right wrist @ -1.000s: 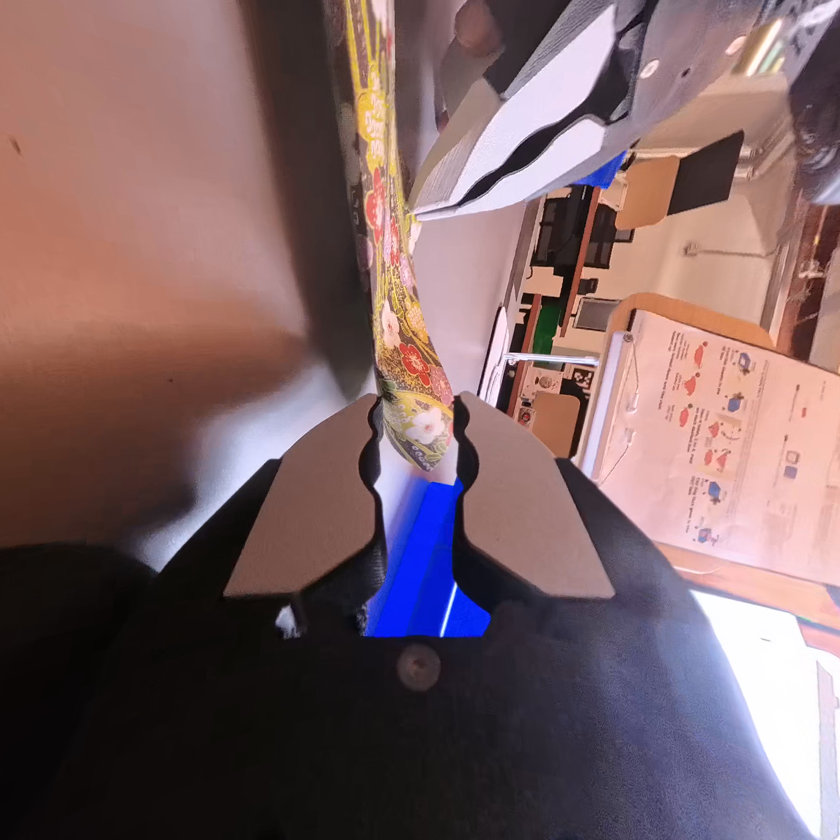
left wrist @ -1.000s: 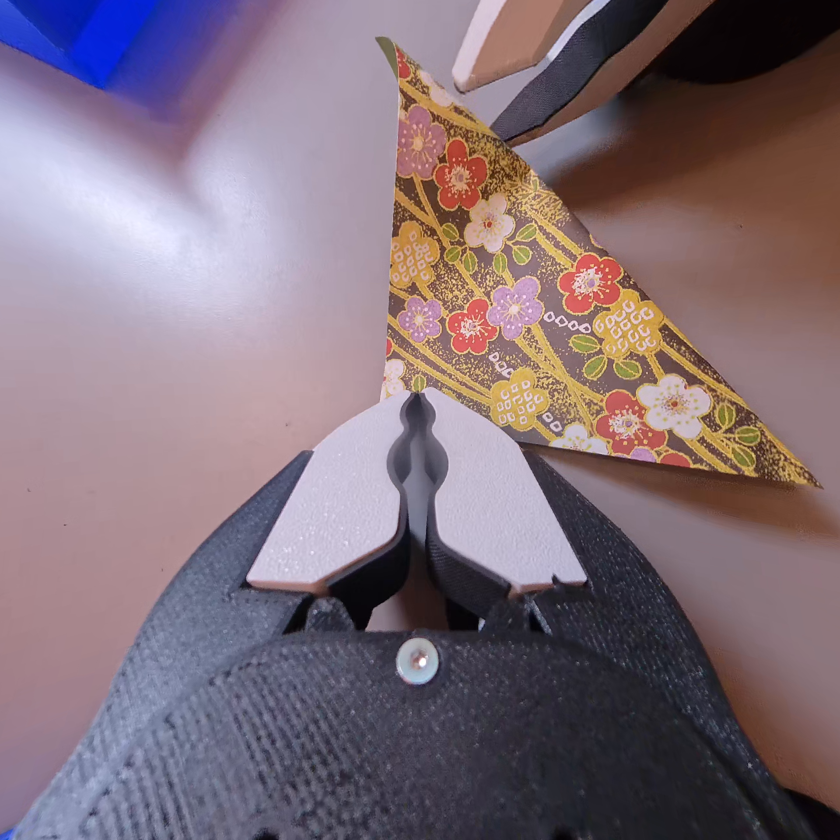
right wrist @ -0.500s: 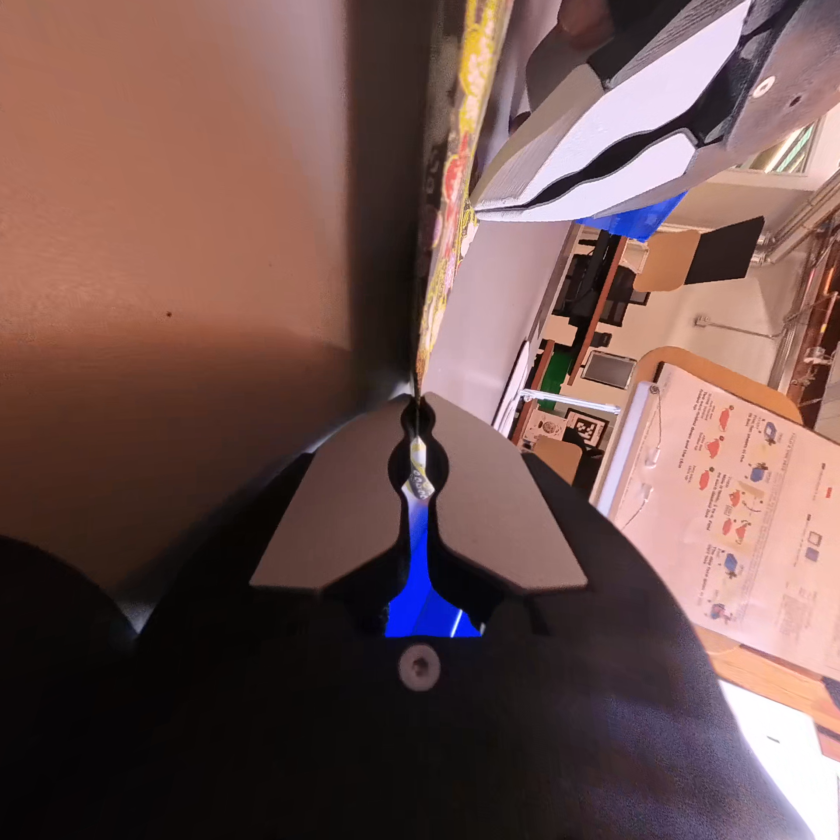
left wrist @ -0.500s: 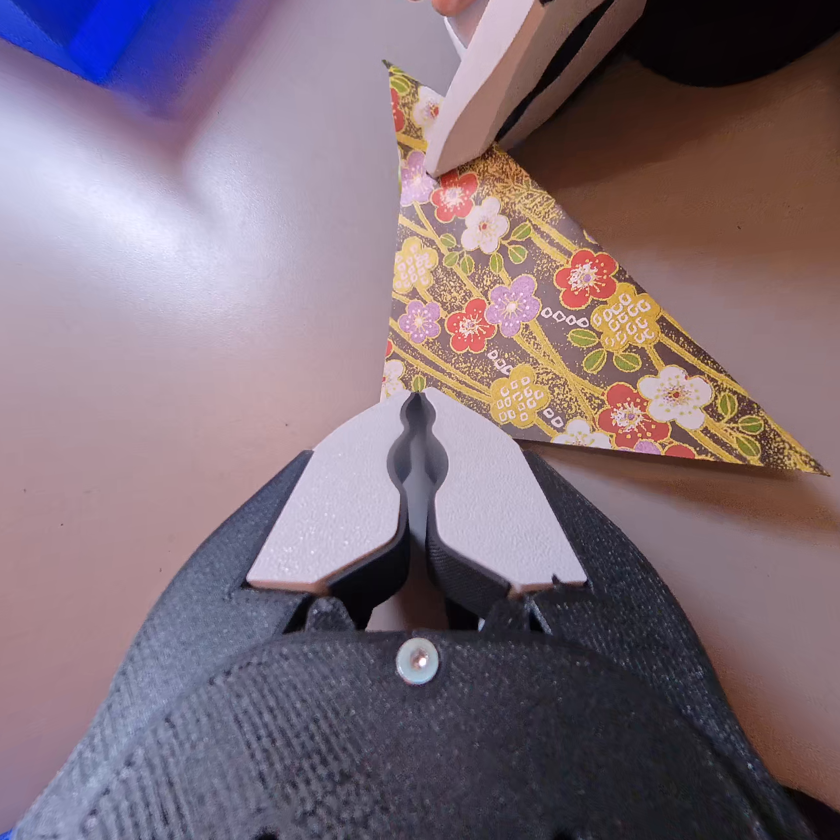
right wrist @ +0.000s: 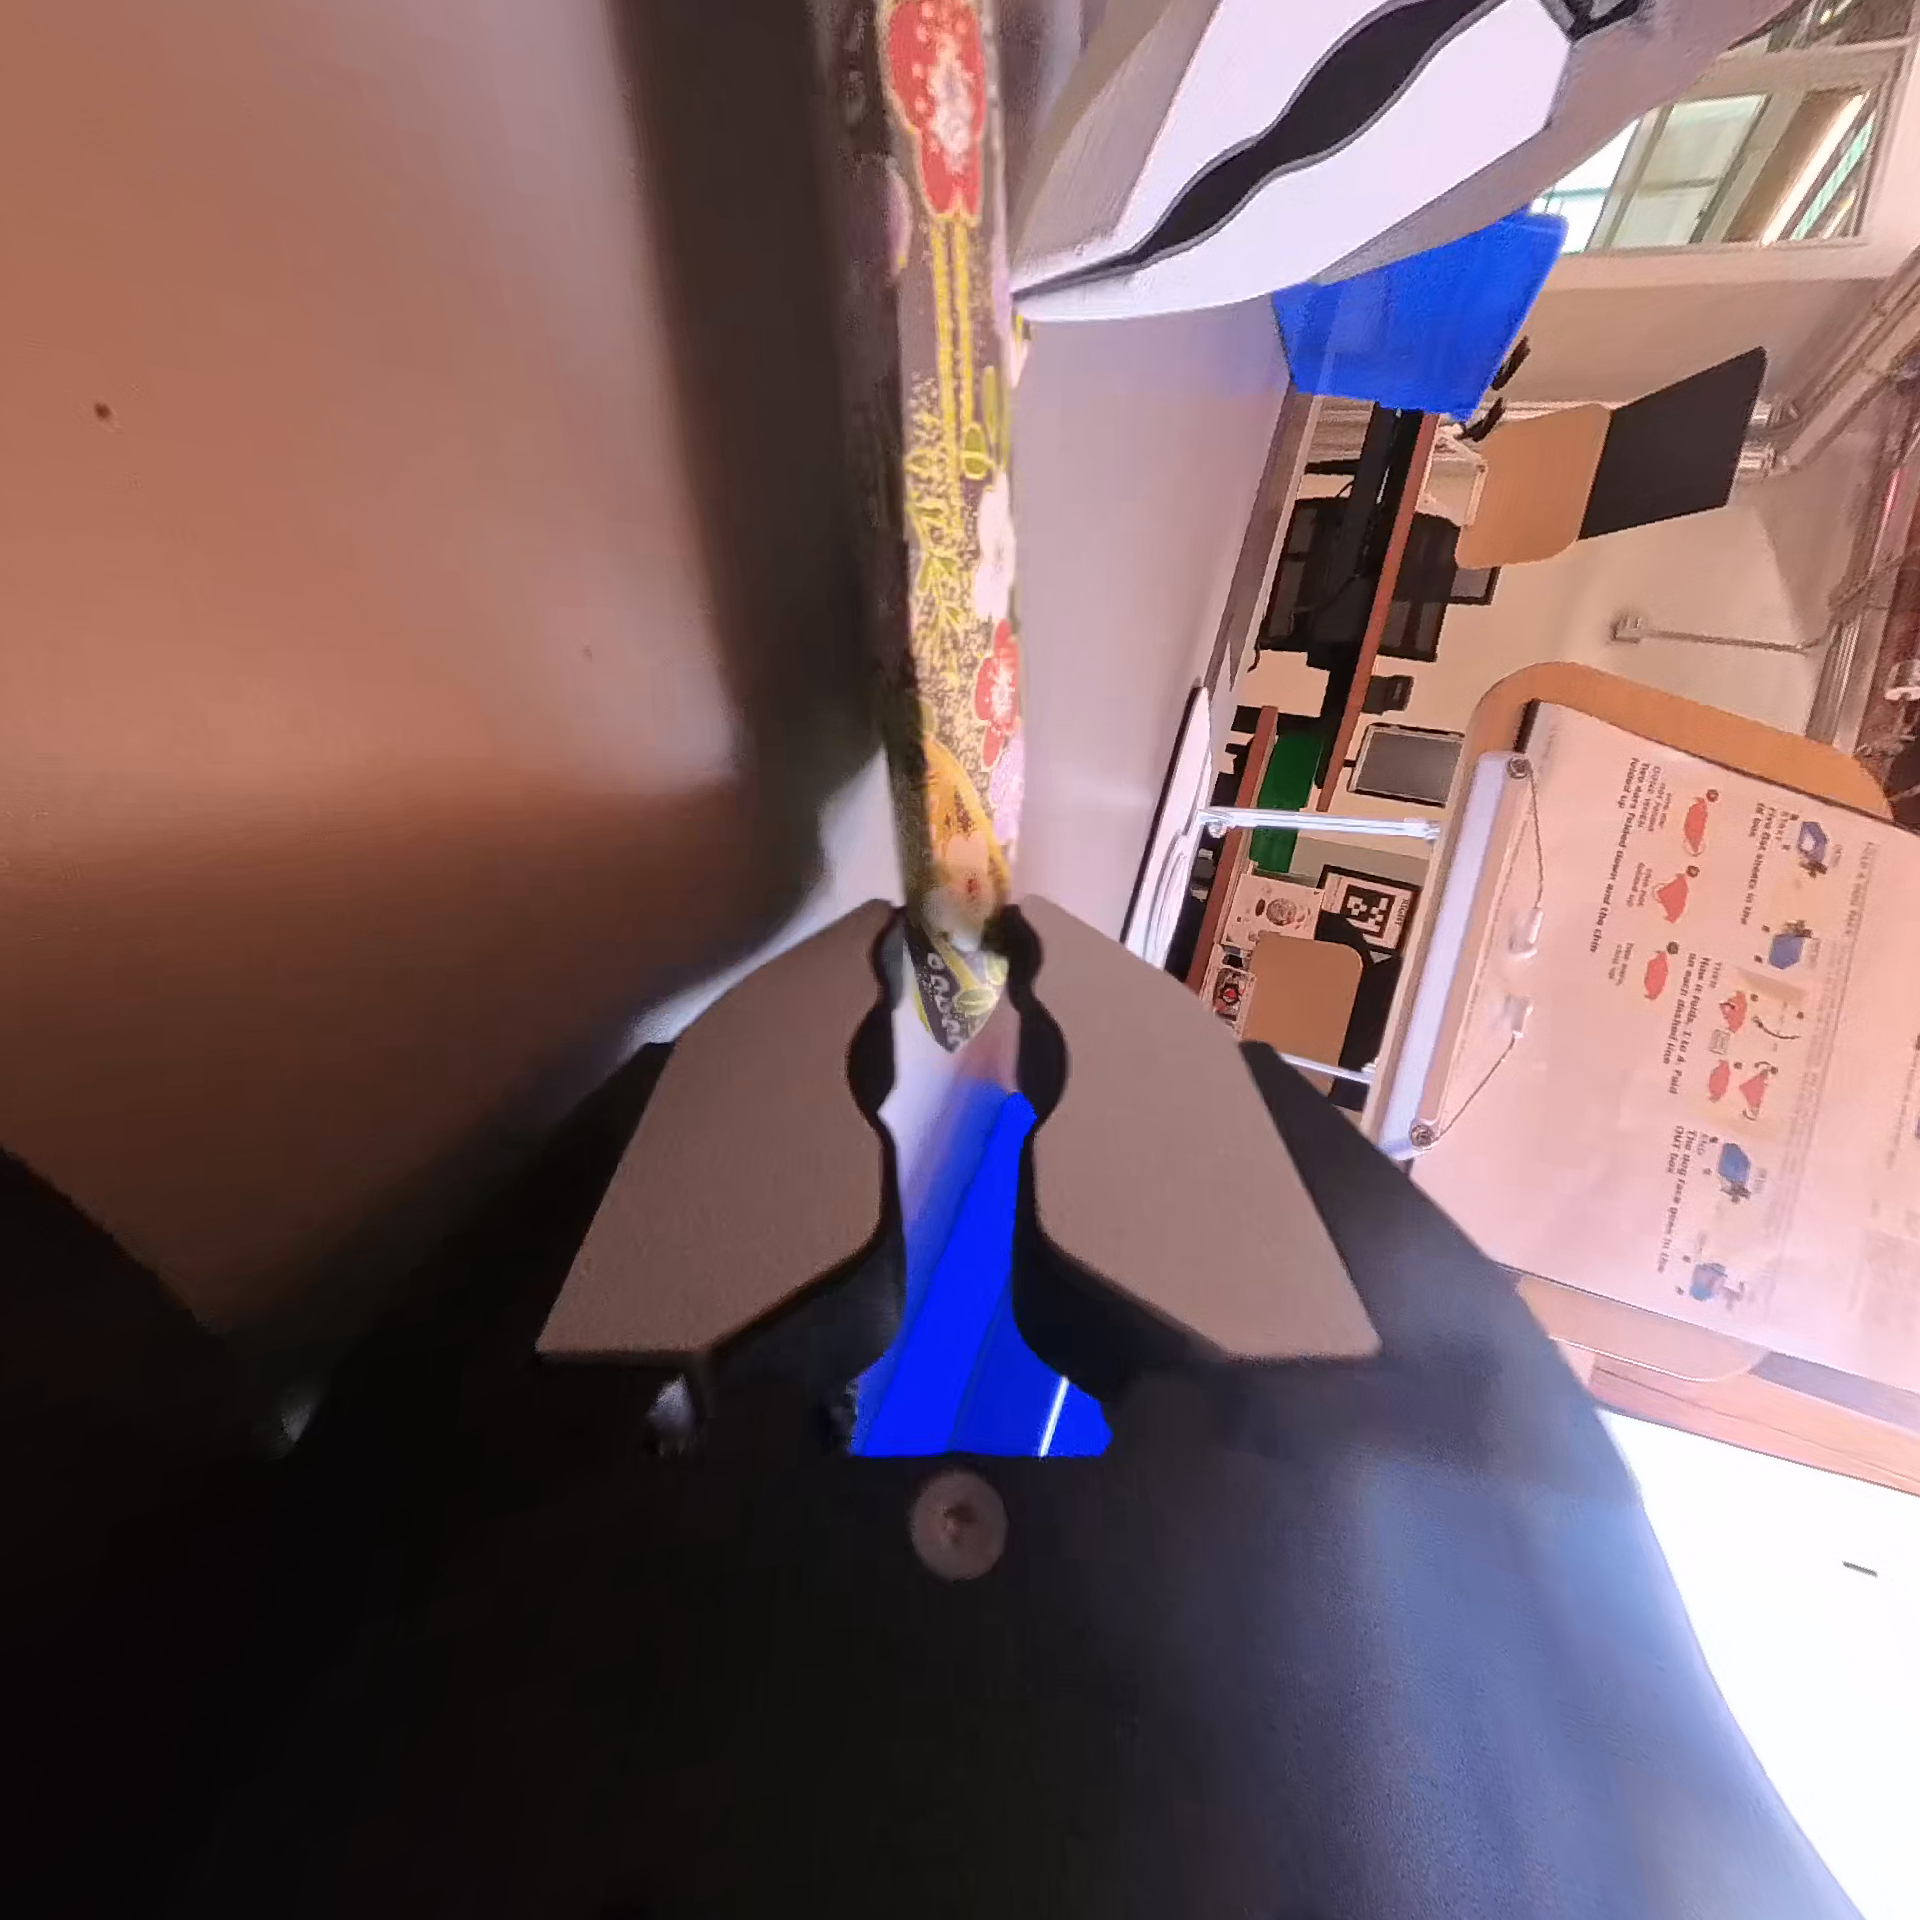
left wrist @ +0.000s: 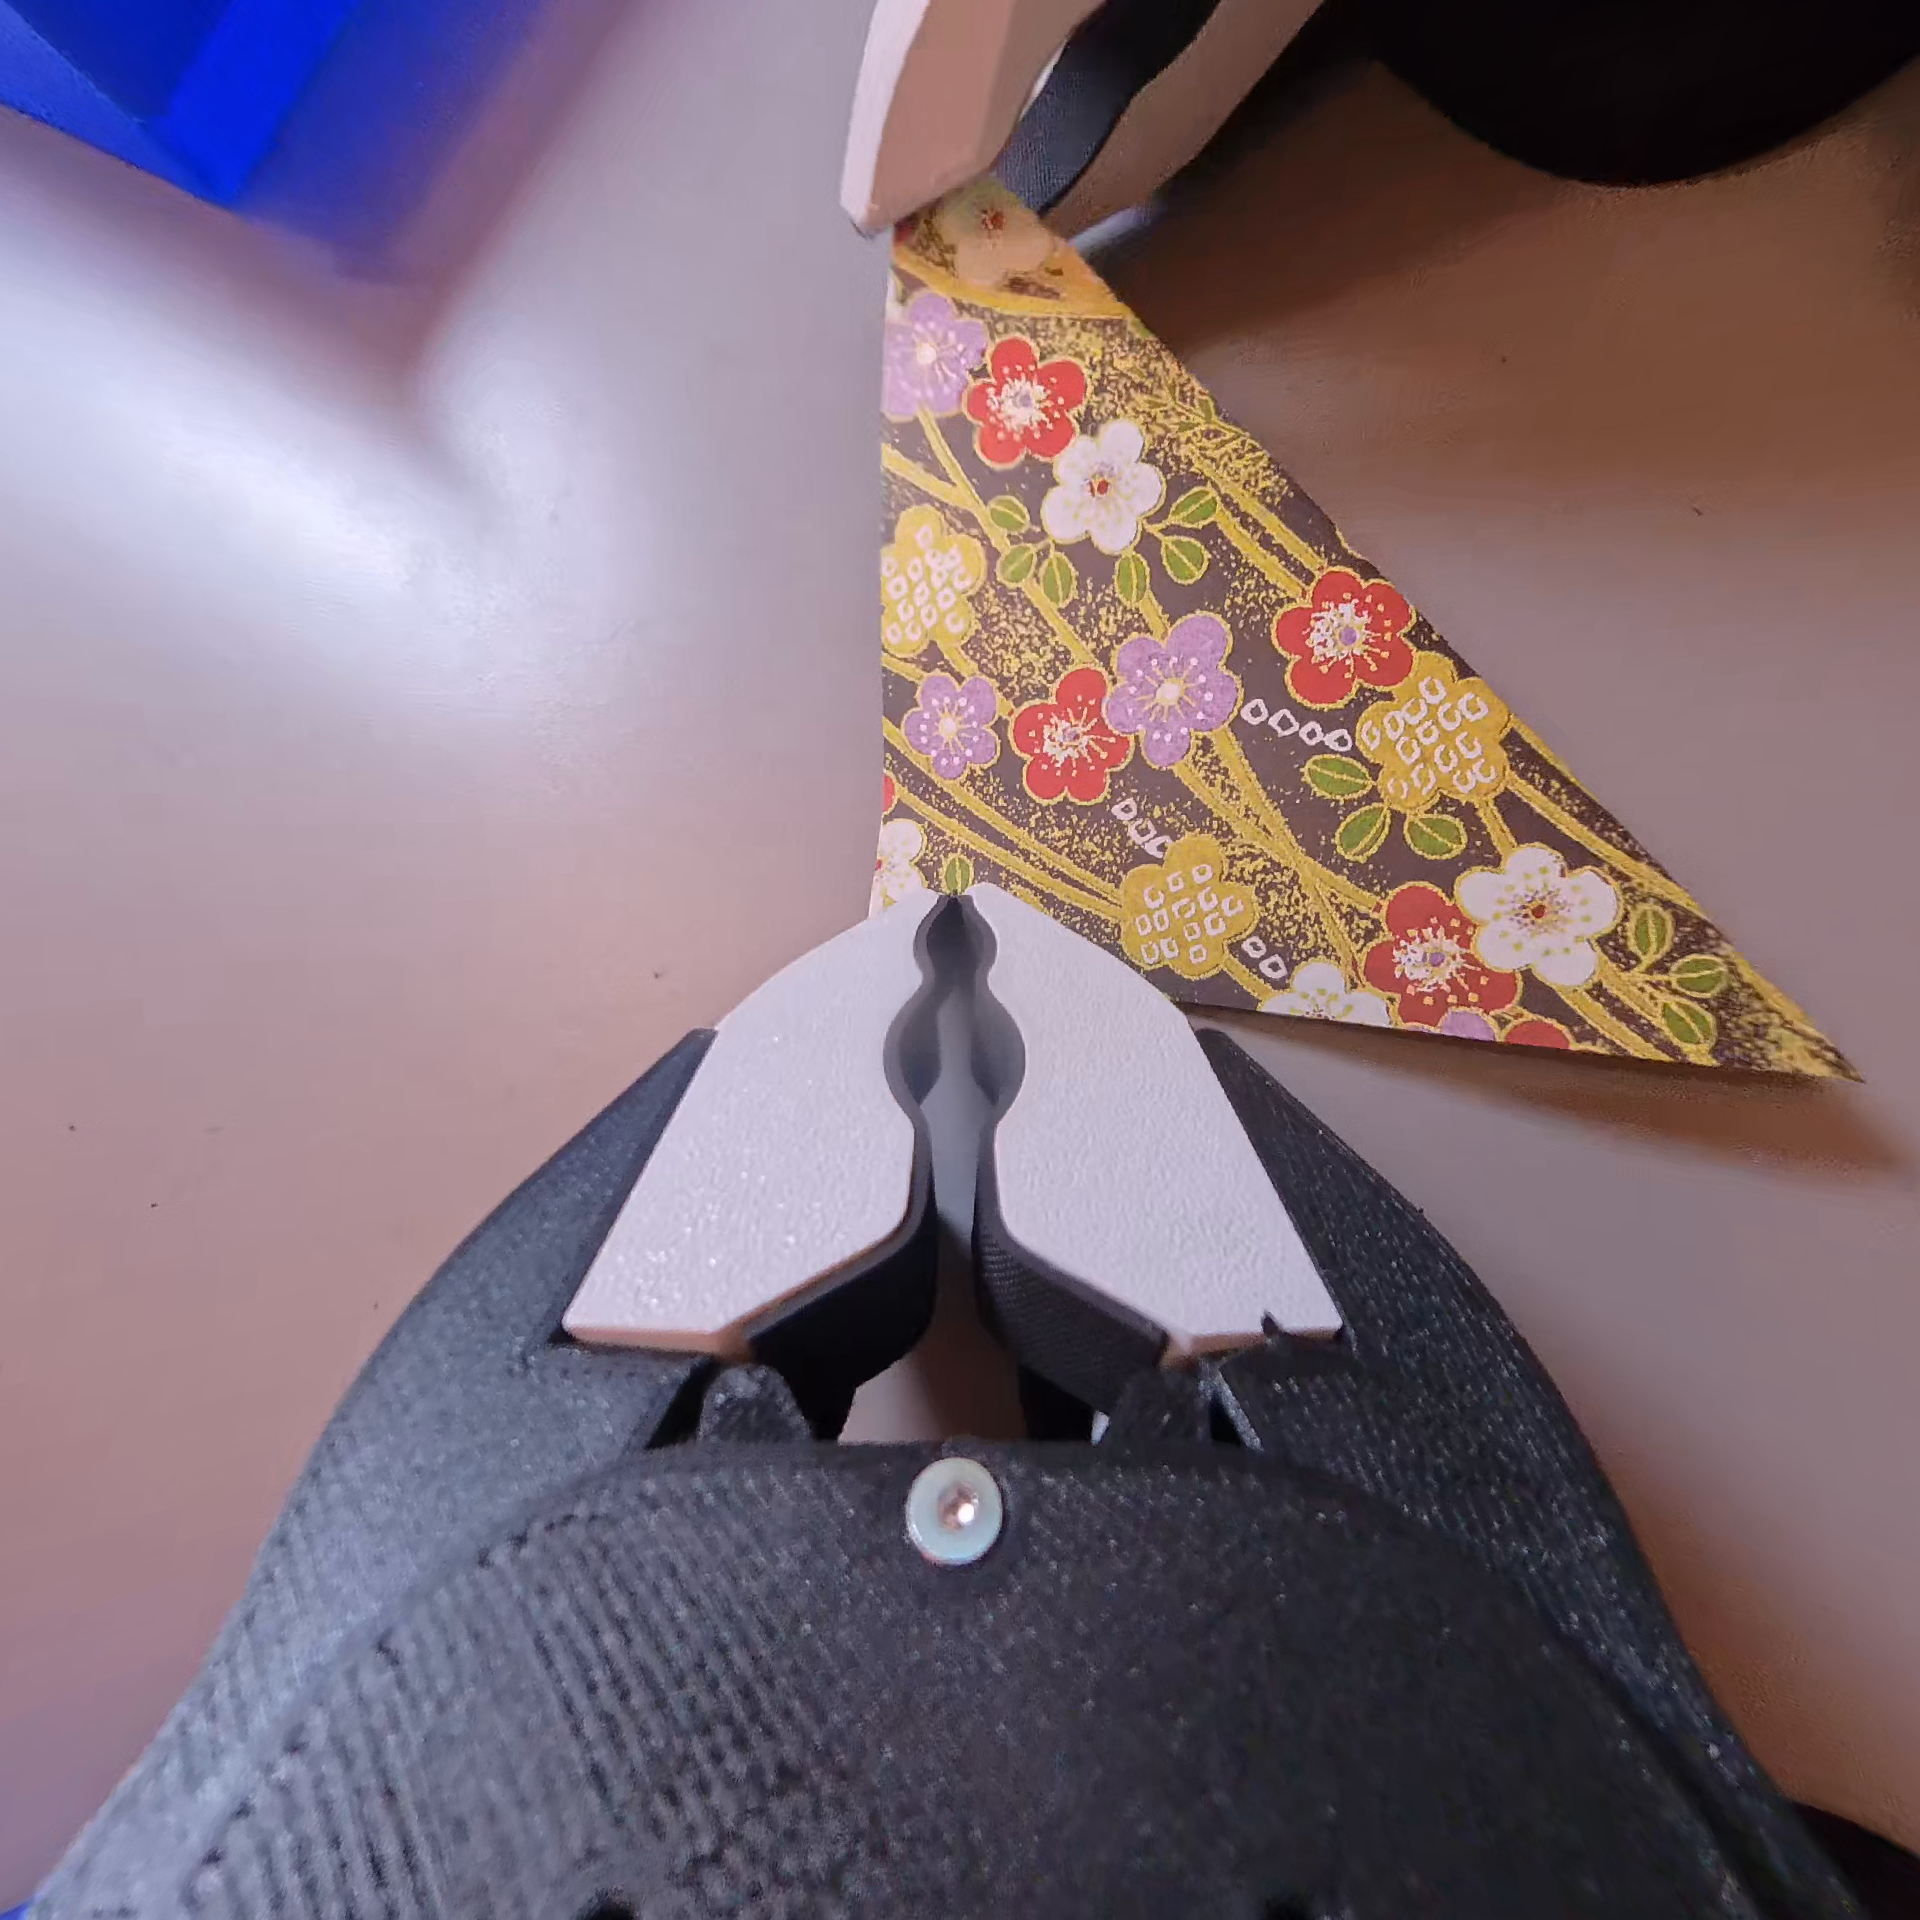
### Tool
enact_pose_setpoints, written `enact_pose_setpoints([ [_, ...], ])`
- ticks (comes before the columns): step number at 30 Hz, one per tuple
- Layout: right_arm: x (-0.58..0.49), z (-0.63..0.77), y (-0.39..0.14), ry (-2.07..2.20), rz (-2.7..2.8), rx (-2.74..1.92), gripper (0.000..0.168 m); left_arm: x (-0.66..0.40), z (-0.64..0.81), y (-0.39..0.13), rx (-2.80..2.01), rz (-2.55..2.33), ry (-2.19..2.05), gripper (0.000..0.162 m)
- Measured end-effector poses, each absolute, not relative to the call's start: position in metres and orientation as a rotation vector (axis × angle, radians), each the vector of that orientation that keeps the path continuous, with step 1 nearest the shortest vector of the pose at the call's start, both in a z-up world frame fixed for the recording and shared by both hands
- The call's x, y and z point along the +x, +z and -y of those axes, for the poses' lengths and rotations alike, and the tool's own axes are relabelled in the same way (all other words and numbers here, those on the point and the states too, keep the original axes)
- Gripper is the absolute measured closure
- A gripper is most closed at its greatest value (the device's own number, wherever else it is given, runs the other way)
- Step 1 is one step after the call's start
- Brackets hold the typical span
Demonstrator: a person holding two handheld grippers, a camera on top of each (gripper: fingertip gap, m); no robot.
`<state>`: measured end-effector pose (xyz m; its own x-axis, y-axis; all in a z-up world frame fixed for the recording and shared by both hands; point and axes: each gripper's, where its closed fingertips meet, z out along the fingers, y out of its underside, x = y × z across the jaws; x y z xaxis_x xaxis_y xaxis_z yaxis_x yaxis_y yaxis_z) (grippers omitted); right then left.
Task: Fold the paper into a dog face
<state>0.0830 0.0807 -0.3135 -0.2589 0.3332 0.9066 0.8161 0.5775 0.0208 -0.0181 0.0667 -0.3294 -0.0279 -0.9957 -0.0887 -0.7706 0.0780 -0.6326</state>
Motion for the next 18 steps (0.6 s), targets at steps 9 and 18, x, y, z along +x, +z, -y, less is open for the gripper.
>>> enact_pose_setpoints([
  [9, 0.085, -0.080, -0.313, -0.587, 1.801, -0.959, 0.166, -0.018, -0.067, -0.329, -1.747, -1.847, -0.577, 0.162],
  [18, 0.097, -0.082, -0.318, -0.562, 1.795, -1.056, 0.168, -0.018, -0.067, -0.330, -1.751, -1.846, -0.581, 0.162],
])
